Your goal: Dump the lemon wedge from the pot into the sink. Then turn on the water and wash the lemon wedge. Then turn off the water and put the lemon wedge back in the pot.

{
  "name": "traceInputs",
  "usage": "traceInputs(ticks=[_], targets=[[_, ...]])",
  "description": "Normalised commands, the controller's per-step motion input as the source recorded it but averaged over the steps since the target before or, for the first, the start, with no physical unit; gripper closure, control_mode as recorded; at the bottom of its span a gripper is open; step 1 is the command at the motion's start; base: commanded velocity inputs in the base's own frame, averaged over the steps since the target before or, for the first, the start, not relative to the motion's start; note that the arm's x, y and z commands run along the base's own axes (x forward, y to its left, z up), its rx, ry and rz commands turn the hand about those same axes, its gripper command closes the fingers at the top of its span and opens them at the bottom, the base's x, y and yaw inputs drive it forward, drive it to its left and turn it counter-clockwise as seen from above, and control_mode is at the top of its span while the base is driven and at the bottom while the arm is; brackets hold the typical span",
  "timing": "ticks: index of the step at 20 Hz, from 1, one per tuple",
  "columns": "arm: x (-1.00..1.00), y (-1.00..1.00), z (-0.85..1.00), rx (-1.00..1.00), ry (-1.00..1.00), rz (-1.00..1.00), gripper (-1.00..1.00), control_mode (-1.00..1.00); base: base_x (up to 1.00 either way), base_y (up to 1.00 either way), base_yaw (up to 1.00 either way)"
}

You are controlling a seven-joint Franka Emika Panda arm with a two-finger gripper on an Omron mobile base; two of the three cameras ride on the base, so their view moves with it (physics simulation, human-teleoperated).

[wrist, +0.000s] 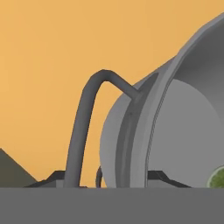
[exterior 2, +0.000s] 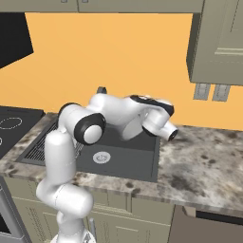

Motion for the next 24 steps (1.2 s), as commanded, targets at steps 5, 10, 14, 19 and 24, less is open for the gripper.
traceInputs(ticks=[5,10,14,19,24], targets=[[0.02,0.00,0.00,0.17,0.05,0.00,1.00,-1.00,0.00,0.00,0.00],[0.23,0.00,0.00,0.13,0.00,0.00,1.00,-1.00,0.00,0.00,0.00],[0.28,-0.03,0.00,0.07,0.00,0.00,1.00,-1.00,0.00,0.00,0.00],[0.15,-0.13,0.00,0.01,0.00,0.01,1.00,-1.00,0.00,0.00,0.00],[0.01,-0.18,0.00,0.02,0.00,0.04,1.00,-1.00,0.00,0.00,0.00]])
